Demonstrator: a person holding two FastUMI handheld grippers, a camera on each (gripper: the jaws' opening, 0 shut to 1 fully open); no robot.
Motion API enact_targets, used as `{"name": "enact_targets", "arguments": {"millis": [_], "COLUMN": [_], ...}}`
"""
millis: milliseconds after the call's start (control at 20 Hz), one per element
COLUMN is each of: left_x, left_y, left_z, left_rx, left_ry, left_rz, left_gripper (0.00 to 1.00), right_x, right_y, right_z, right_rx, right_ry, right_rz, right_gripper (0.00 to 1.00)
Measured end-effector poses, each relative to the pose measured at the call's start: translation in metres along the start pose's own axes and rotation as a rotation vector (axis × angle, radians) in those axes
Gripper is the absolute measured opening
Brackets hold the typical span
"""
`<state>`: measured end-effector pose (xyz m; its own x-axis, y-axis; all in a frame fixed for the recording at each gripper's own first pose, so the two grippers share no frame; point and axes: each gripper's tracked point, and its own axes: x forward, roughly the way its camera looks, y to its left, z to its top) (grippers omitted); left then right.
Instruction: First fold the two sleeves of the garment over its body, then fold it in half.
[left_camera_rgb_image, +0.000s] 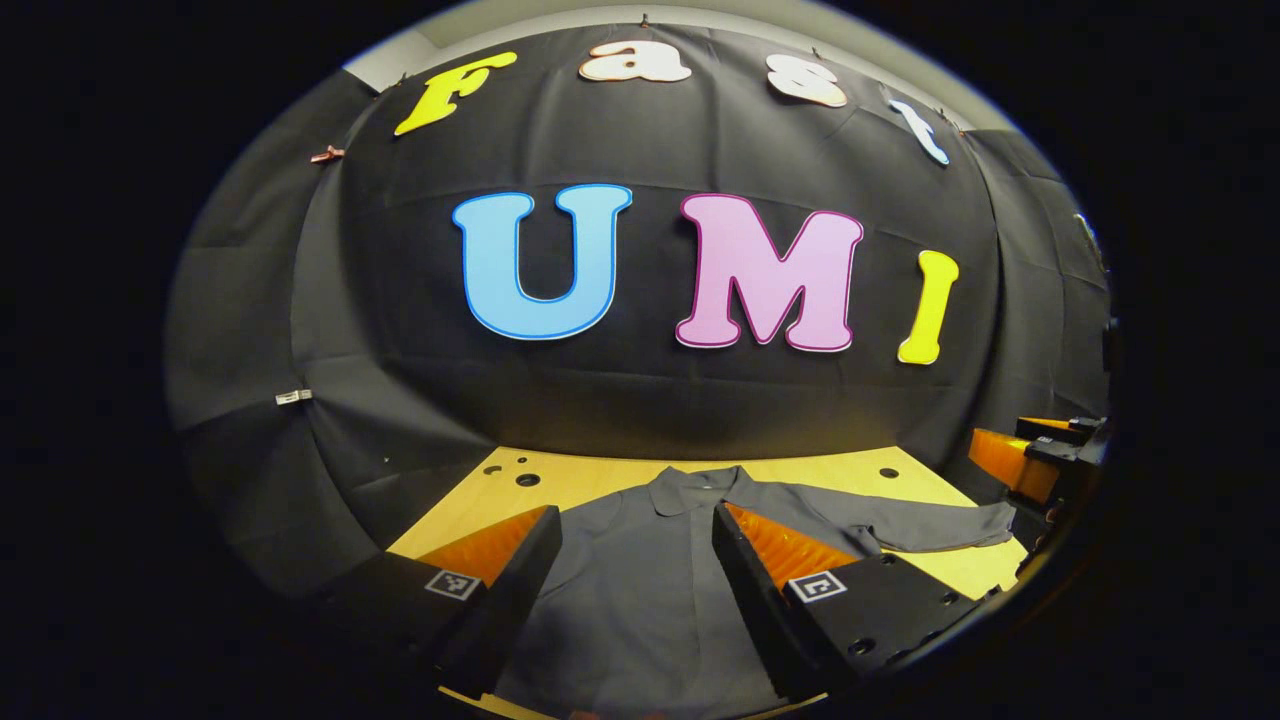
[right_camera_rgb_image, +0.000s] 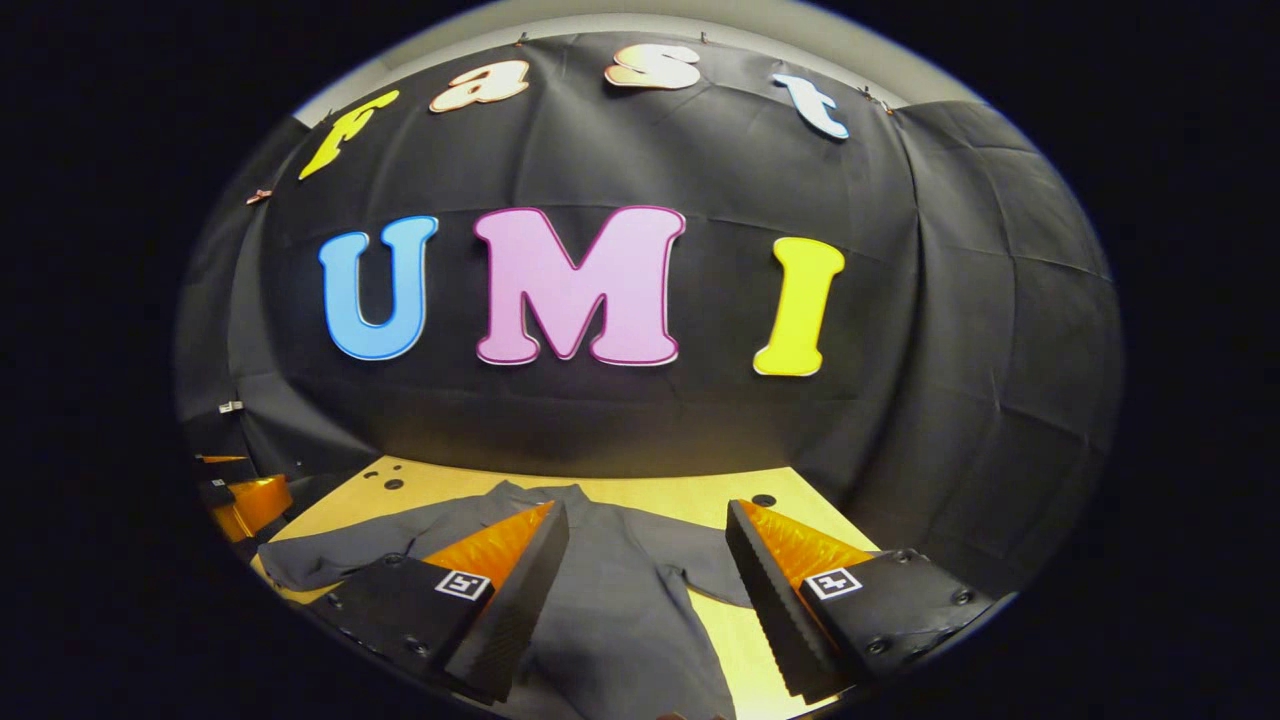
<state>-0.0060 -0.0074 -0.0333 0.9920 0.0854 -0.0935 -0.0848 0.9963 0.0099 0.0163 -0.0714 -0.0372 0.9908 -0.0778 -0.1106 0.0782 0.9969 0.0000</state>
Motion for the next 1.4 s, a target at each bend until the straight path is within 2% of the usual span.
{"name": "enact_targets", "arguments": {"millis": [400, 800, 950, 1150, 1400], "left_x": [0.013, 0.029, 0.032, 0.038, 0.044], "left_y": [-0.016, -0.029, -0.036, -0.044, -0.048], "left_z": [-0.007, -0.014, -0.02, -0.031, -0.036], "left_rx": [0.025, -0.014, -0.027, -0.067, -0.048], "left_ry": [0.032, 0.059, 0.077, 0.118, 0.13], "left_rz": [0.021, 0.092, 0.1, 0.107, 0.112], "left_gripper": [0.96, 0.96, 0.96, 0.96, 0.96], "right_x": [0.031, 0.052, 0.062, 0.074, 0.082], "right_y": [-0.086, -0.184, -0.214, -0.263, -0.31], "right_z": [-0.03, -0.073, -0.094, -0.118, -0.151], "right_rx": [0.095, 0.156, 0.232, 0.24, 0.278], "right_ry": [0.071, 0.157, 0.196, 0.235, 0.292], "right_rz": [-0.166, -0.344, -0.406, -0.494, -0.594], "right_gripper": [0.98, 0.98, 0.98, 0.96, 0.96]}}
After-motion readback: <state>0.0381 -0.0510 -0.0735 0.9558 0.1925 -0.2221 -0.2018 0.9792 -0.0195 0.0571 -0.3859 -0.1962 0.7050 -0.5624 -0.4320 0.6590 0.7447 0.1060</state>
